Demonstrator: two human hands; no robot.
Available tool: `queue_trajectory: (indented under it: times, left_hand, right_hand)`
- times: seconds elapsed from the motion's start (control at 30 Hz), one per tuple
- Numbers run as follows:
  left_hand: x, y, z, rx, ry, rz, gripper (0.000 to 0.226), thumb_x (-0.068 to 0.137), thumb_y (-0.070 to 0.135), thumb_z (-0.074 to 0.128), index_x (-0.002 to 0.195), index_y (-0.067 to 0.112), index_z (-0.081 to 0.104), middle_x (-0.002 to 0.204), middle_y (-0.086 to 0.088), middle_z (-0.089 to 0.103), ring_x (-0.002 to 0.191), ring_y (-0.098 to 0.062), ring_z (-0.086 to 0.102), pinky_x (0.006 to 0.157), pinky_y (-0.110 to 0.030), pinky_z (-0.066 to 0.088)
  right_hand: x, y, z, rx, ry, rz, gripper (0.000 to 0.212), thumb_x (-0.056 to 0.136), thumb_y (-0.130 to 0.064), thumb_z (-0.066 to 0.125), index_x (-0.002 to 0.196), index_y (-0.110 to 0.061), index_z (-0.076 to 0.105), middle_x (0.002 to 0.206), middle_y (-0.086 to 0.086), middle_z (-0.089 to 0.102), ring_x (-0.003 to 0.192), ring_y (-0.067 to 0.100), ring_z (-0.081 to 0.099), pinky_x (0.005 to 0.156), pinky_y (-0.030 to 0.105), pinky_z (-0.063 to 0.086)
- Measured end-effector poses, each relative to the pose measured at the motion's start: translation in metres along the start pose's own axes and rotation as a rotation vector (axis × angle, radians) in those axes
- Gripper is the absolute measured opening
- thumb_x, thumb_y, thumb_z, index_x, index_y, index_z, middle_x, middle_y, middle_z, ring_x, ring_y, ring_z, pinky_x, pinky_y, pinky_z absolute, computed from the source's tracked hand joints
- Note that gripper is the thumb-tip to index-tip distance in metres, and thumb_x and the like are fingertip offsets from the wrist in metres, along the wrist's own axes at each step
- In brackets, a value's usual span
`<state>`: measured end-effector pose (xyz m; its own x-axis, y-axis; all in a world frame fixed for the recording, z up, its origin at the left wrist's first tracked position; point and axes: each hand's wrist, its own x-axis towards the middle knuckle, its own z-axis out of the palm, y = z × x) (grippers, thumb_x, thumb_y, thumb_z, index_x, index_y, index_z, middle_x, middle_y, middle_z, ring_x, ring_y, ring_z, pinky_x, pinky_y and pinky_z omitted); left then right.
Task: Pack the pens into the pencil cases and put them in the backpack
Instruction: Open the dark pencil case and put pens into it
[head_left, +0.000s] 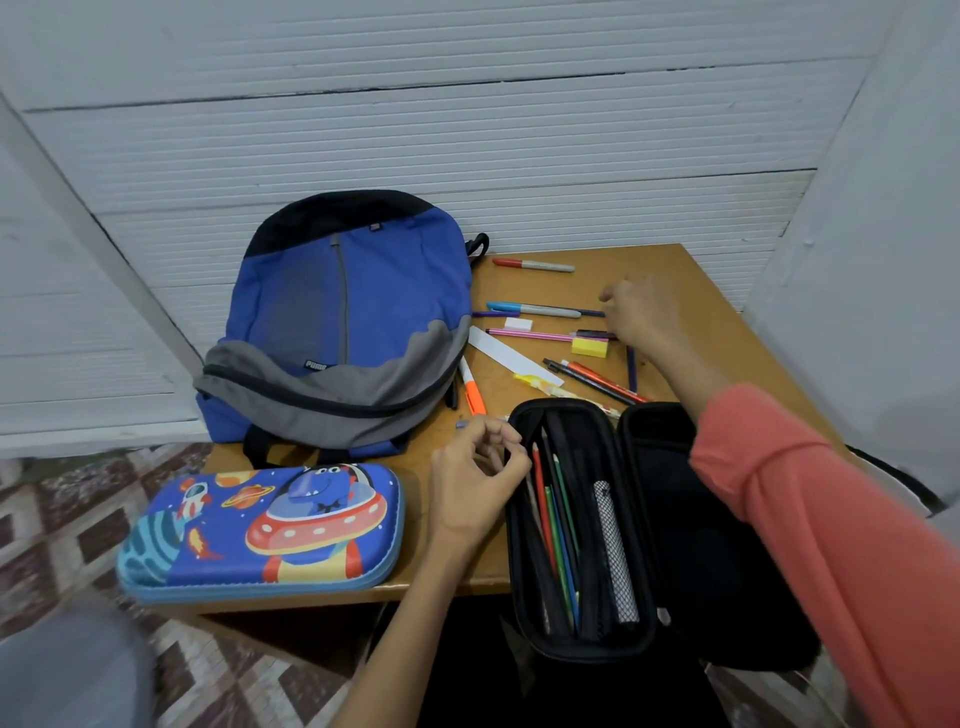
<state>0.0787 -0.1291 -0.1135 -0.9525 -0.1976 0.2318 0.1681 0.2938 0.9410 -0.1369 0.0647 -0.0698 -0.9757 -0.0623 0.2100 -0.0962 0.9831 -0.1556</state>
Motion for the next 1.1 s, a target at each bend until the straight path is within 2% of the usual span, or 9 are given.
queue_trajectory:
  times: [0.13, 0.33, 0.43, 0.5, 0.57, 0.7, 0.87, 1.0, 1.1]
  left_hand:
    - [0.0, 0.0, 0.0, 0.002, -0.001, 0.01, 0.016, 0.079, 0.002, 0.068, 0.079, 0.018, 0.066, 0.074, -0.001, 0.065, 0.058, -0.006, 0.051, 0.057, -0.02, 0.045]
    - [0.0, 0.0, 0.001, -0.001, 0.005, 0.01, 0.017, 0.079, 0.002, 0.067, 0.079, 0.019, 0.066, 0.073, 0.001, 0.065, 0.059, -0.005, 0.051, 0.057, -0.02, 0.045]
    - [0.001, -0.001, 0.001, 0.003, 0.001, 0.014, 0.016, 0.079, 0.001, 0.068, 0.079, 0.017, 0.066, 0.073, -0.002, 0.065, 0.059, -0.006, 0.051, 0.057, -0.018, 0.042]
    - [0.0, -0.002, 0.001, 0.001, 0.002, 0.015, 0.017, 0.078, 0.002, 0.068, 0.078, 0.018, 0.065, 0.073, -0.003, 0.064, 0.059, -0.007, 0.051, 0.057, -0.02, 0.043]
    - [0.0, -0.002, 0.002, -0.003, 0.004, 0.016, 0.017, 0.079, 0.002, 0.068, 0.078, 0.018, 0.065, 0.071, -0.004, 0.064, 0.059, -0.007, 0.051, 0.057, -0.019, 0.042]
    - [0.0, -0.001, 0.002, -0.006, 0.007, 0.009, 0.016, 0.078, 0.0, 0.068, 0.077, 0.016, 0.066, 0.07, -0.002, 0.063, 0.06, -0.005, 0.05, 0.056, -0.015, 0.04]
    - [0.002, -0.005, 0.003, -0.017, 0.008, 0.005, 0.016, 0.078, 0.0, 0.068, 0.077, 0.016, 0.066, 0.068, 0.0, 0.062, 0.06, -0.004, 0.05, 0.057, -0.017, 0.041]
    - [0.003, -0.009, 0.003, -0.026, 0.018, 0.01, 0.018, 0.078, 0.0, 0.069, 0.076, 0.017, 0.066, 0.067, 0.008, 0.061, 0.06, -0.005, 0.051, 0.058, -0.018, 0.04]
    - [0.003, -0.009, 0.002, -0.034, 0.014, 0.02, 0.017, 0.078, 0.002, 0.07, 0.077, 0.018, 0.066, 0.066, 0.01, 0.061, 0.059, -0.004, 0.051, 0.058, -0.017, 0.04]
  right_hand:
    - [0.006, 0.006, 0.018, -0.157, -0.046, -0.018, 0.031, 0.098, -0.016, 0.046, 0.124, -0.02, 0.062, 0.125, 0.014, 0.055, 0.121, 0.033, 0.045, 0.098, 0.042, 0.035]
    - [0.003, 0.007, 0.026, -0.074, 0.119, 0.038, 0.02, 0.098, -0.018, 0.049, 0.108, -0.011, 0.065, 0.116, 0.013, 0.06, 0.114, 0.032, 0.049, 0.093, 0.044, 0.035]
    - [0.001, 0.003, 0.011, 0.422, 0.21, 0.149, 0.02, 0.099, -0.021, 0.048, 0.109, -0.011, 0.062, 0.113, 0.009, 0.063, 0.107, 0.026, 0.056, 0.092, 0.039, 0.043]
    - [-0.006, -0.003, -0.004, 0.864, 0.237, 0.137, 0.014, 0.099, -0.018, 0.049, 0.109, -0.012, 0.057, 0.11, 0.007, 0.063, 0.097, 0.016, 0.059, 0.076, 0.026, 0.049]
    - [-0.021, -0.011, -0.024, 1.206, 0.291, 0.084, 0.006, 0.099, -0.012, 0.049, 0.101, -0.014, 0.054, 0.101, 0.006, 0.063, 0.084, 0.011, 0.062, 0.061, 0.023, 0.053]
    - [-0.058, -0.02, -0.054, 1.445, 0.371, 0.0, 0.009, 0.1, -0.012, 0.049, 0.101, -0.017, 0.055, 0.092, 0.008, 0.063, 0.072, 0.015, 0.062, 0.055, 0.026, 0.054]
    - [-0.105, -0.03, -0.057, 1.443, -0.015, 0.086, 0.015, 0.096, -0.011, 0.055, 0.11, -0.008, 0.06, 0.091, 0.009, 0.063, 0.058, 0.012, 0.058, 0.052, 0.023, 0.051]
    - [-0.141, -0.045, -0.046, 1.378, -0.379, 0.131, 0.019, 0.095, -0.009, 0.057, 0.112, 0.0, 0.06, 0.085, 0.014, 0.064, 0.058, 0.016, 0.06, 0.052, 0.025, 0.055]
    - [-0.157, -0.055, -0.039, 1.261, -0.536, 0.087, 0.02, 0.092, -0.007, 0.061, 0.111, 0.001, 0.058, 0.078, 0.017, 0.065, 0.058, 0.02, 0.063, 0.054, 0.029, 0.057]
